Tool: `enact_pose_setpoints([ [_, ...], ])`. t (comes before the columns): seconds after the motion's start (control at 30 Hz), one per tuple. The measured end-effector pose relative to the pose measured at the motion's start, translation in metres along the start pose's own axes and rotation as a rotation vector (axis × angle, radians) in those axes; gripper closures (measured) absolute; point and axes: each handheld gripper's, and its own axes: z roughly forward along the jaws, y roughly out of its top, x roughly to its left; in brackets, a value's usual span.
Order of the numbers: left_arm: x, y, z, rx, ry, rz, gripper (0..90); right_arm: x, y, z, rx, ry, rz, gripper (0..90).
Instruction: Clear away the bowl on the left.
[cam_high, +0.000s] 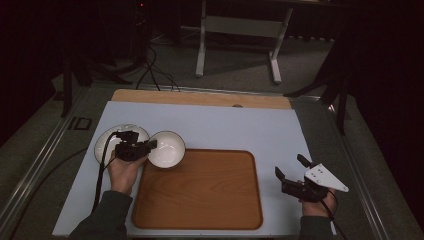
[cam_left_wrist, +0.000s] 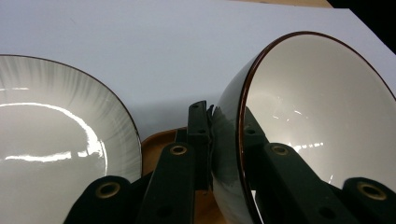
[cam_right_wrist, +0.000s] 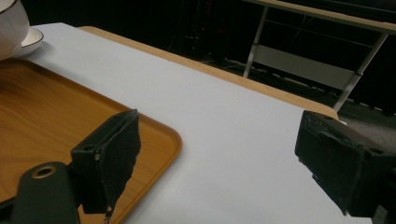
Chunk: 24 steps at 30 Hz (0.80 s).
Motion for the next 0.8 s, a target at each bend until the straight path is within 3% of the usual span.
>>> enact_pose_setpoints([
  [0.8, -0.014, -0.005, 0.014, 0.044, -0.025, 0.030, 81.4, 0.000, 0.000, 0.000, 0.000, 0.000, -0.001, 13.9],
])
